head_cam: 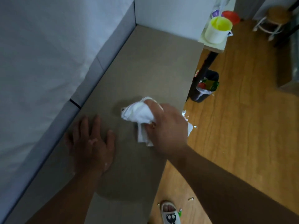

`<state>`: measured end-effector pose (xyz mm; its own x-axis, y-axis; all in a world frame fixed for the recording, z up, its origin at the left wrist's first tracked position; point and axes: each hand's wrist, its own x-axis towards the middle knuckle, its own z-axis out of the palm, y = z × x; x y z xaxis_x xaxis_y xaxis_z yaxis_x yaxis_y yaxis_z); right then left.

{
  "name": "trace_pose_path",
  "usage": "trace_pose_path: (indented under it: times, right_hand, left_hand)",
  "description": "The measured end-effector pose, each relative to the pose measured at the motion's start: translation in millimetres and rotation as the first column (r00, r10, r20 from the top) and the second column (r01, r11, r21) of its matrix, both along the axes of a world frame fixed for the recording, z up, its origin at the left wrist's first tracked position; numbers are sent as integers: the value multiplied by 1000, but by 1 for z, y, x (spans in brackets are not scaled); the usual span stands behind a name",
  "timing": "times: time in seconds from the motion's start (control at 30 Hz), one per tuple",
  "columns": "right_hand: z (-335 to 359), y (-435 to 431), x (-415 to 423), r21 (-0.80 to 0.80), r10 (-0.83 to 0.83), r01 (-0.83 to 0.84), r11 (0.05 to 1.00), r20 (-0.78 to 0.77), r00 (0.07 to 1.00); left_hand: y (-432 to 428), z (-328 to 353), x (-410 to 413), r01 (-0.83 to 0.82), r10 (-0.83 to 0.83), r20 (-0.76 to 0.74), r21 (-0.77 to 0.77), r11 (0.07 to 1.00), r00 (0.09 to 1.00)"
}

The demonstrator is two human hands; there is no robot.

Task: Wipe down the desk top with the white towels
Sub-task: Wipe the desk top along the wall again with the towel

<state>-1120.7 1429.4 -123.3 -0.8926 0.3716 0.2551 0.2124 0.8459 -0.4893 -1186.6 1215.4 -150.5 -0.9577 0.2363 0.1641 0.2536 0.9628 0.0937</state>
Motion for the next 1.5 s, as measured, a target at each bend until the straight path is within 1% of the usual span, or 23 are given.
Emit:
trace_pose_path:
  times: [0.1,0.2,0.33,0.43,0.57,0.67,0.87,1.03,1.23,1.3,1.4,1.43,1.5]
  right_hand:
    - [3,-37,43,-14,7,-7,1000,11,1000]
    - [-1,-52,65,-4,49,-49,999,-12,999]
    - [-9,-37,61,10,150,-150,989,-32,988]
    - [-10,-22,48,35,178,-177,984,-27,984]
    - [-6,13,11,101,93,-91,991,-15,996]
    - [-5,42,-18,133,58,-59,989,6,998]
    - [-4,96,-72,121,13,-19,993,51,999]
    - [-5,152,-122,157,-32,28,987,21,999]
    - [-6,200,-168,168,-108,103,980,20,994]
    - [-3,197,-169,153,-151,141,978,52,987]
    - [0,162,-161,47,-208,205,978,91,974]
    - [-1,142,-152,32,-181,179,983,65,981]
    - [-4,95,-122,-4,-65,65,998,18,998]
  left_hand:
    - [-3,-3,0,27,-26,-11,42,999,1000]
    - [-4,-5,-2,41,-42,8,65,997,999]
    - [-4,-6,-3,51,-52,7,84,995,999]
    - [-3,-6,-3,65,-63,-24,95,993,998]
    - [-3,-4,-2,71,-67,-47,76,995,997]
    - [-2,-2,-1,61,-58,-48,57,997,997]
    - [-1,-4,0,50,-47,-64,45,998,997]
    - [-1,-6,0,57,-58,-114,-10,998,992]
    - [1,-5,-1,23,-26,-79,-26,999,997]
    - [0,-3,0,30,-32,-62,-32,999,998]
    - [2,3,0,33,-35,-40,-44,998,999]
    - [4,4,-1,21,-23,-38,-47,999,999]
    - [12,9,-6,-48,47,-25,-22,999,999]
